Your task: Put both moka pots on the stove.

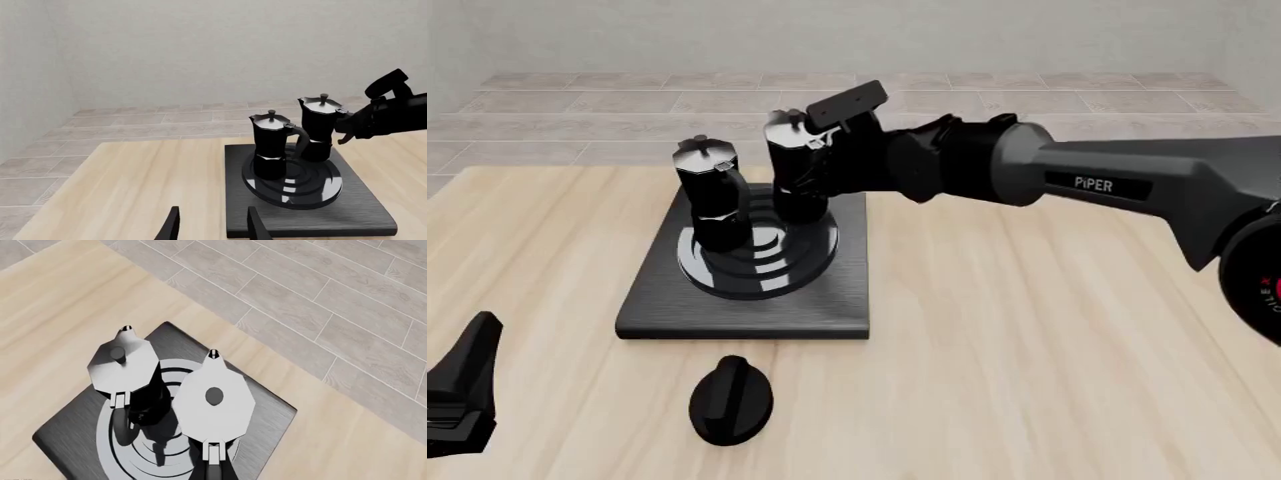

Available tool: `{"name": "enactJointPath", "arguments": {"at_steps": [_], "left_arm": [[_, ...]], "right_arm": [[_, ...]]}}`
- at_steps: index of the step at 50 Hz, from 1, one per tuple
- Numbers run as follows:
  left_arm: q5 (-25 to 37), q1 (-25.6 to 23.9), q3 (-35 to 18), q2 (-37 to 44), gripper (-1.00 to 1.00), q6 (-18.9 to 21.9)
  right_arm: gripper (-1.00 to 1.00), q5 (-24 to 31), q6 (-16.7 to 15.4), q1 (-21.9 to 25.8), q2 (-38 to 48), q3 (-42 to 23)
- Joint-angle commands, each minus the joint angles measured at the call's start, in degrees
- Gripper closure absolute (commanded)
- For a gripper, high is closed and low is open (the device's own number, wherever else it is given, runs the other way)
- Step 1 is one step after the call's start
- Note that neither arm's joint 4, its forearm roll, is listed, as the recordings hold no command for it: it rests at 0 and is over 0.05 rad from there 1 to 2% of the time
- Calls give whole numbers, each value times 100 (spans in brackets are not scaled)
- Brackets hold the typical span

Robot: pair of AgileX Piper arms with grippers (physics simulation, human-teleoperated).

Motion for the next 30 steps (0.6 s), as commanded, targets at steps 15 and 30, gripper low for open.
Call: {"name": "enactJointPath", "arguments": {"at_steps": [15,30], "left_arm": [[30,2,-22,0,-100,-23],[68,-6,-43,2,-100,-21]], "right_arm": [[100,-90,64,87,35,-141],[100,-111,93,137,147,-138]]}}
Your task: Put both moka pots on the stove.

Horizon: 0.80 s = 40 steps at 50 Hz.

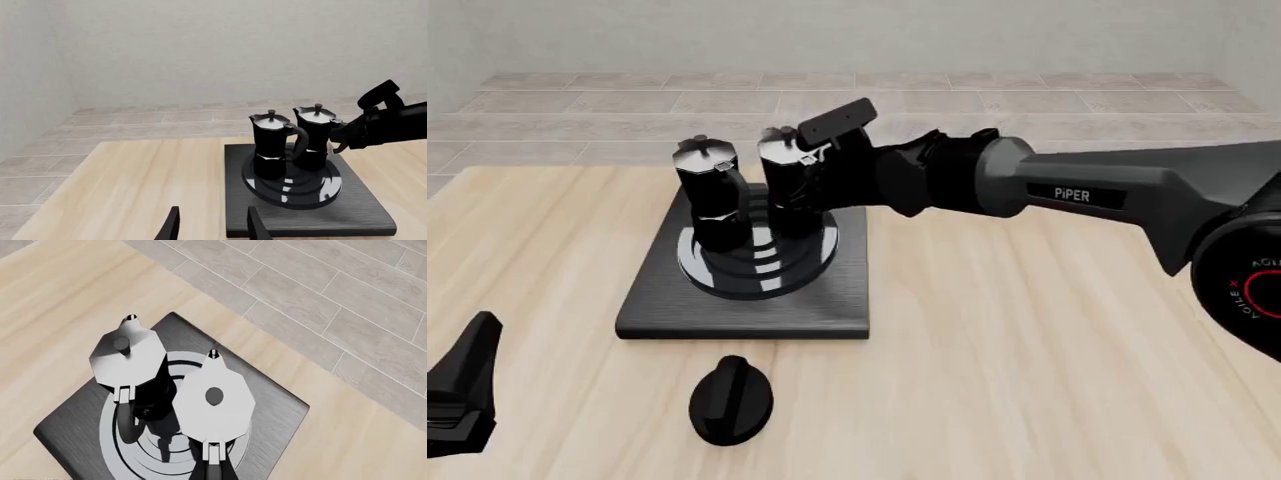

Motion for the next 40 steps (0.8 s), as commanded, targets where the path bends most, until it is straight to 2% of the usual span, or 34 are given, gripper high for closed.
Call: {"name": "enactJointPath", "arguments": {"at_steps": [1,28,31,32,34,35,40], "left_arm": [[34,-7,-24,2,-100,3],[-1,-35,25,3,-100,12],[-8,-35,29,3,-100,14],[-6,-36,25,2,-100,16],[-2,-30,21,2,-100,12],[3,-30,14,2,-100,12],[18,-33,-3,2,-100,17]], "right_arm": [[100,-41,51,43,-50,-167],[100,-49,77,95,-41,-124],[100,-67,-3,105,-31,-110],[100,-43,75,107,-19,-127],[100,-61,-2,137,-42,-94],[-100,-49,49,136,-40,-96],[-100,-17,51,161,-58,-100]]}}
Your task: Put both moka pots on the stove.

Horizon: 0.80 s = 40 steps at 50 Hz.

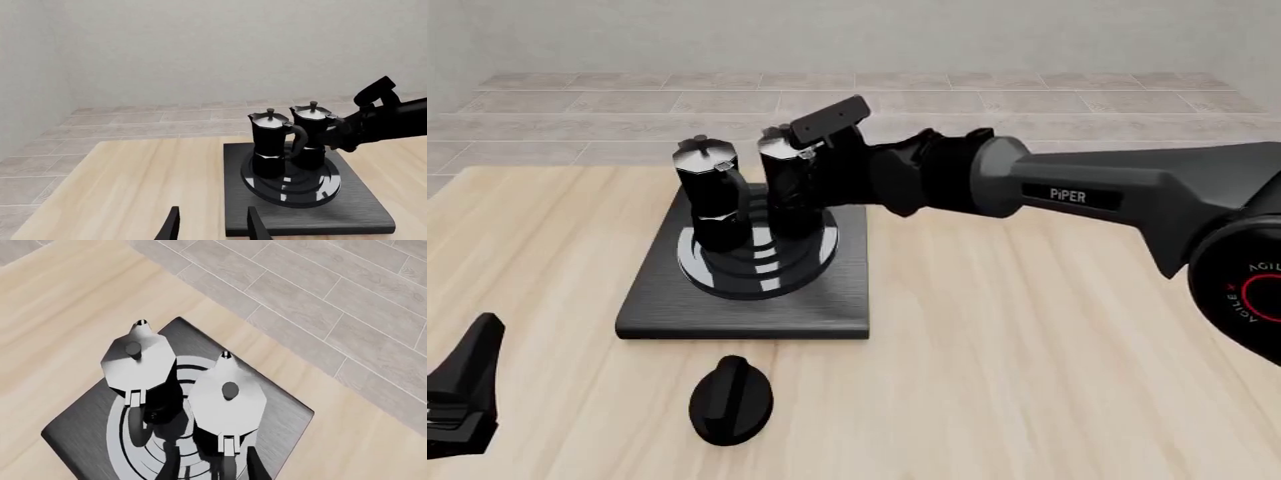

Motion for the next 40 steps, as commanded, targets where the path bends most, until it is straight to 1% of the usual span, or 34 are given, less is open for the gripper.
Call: {"name": "enactJointPath", "arguments": {"at_steps": [1,16,28,35,40], "left_arm": [[23,-1,-26,0,-100,4],[5,-2,-11,-1,-100,11],[29,-6,-36,-1,-100,20],[18,-8,-35,-3,-100,35],[5,1,-29,-3,-100,39]], "right_arm": [[-100,4,0,73,-79,-18],[-100,53,-86,34,-215,26],[-100,256,-360,-86,-526,66],[-100,476,-546,-162,-879,86],[-100,563,-599,-171,-1127,170]]}}
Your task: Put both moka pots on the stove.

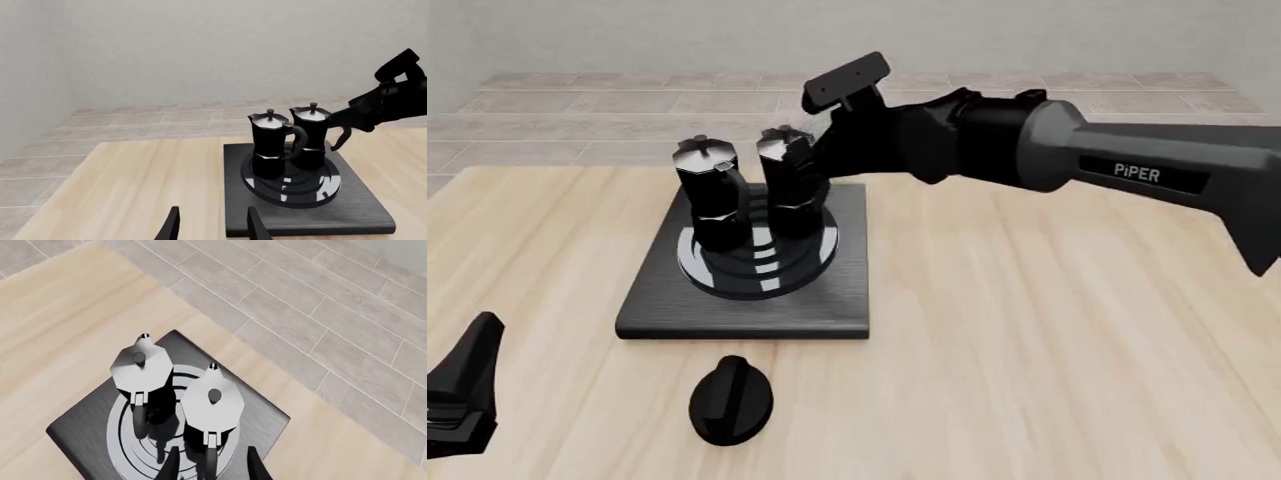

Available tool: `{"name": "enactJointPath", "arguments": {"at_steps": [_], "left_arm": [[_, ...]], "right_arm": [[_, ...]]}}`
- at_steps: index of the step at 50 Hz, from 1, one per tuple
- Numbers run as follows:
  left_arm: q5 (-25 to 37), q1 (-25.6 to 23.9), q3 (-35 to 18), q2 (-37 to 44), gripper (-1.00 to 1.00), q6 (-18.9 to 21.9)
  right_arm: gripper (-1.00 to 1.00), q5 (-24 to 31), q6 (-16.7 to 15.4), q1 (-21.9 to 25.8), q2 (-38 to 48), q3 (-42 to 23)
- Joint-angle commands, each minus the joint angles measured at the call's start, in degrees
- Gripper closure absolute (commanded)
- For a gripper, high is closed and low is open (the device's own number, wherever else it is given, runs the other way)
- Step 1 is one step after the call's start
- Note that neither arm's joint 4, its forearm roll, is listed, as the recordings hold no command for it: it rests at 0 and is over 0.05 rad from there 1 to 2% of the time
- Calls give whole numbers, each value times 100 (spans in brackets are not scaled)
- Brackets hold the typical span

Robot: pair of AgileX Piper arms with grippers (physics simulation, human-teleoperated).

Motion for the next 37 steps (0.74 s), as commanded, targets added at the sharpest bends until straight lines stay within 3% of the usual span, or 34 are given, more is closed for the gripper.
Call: {"name": "enactJointPath", "arguments": {"at_steps": [1,15,19,37], "left_arm": [[-14,7,1,-1,-100,15],[-28,-14,19,-1,-100,39],[-15,-30,6,-1,-100,47],[1,-68,17,0,-100,101]], "right_arm": [[-100,220,-196,-63,-523,138],[-100,-192,-94,22,-1690,1272],[-100,-409,-170,16,-2218,1800],[-100,-1168,72,87,-4046,3730]]}}
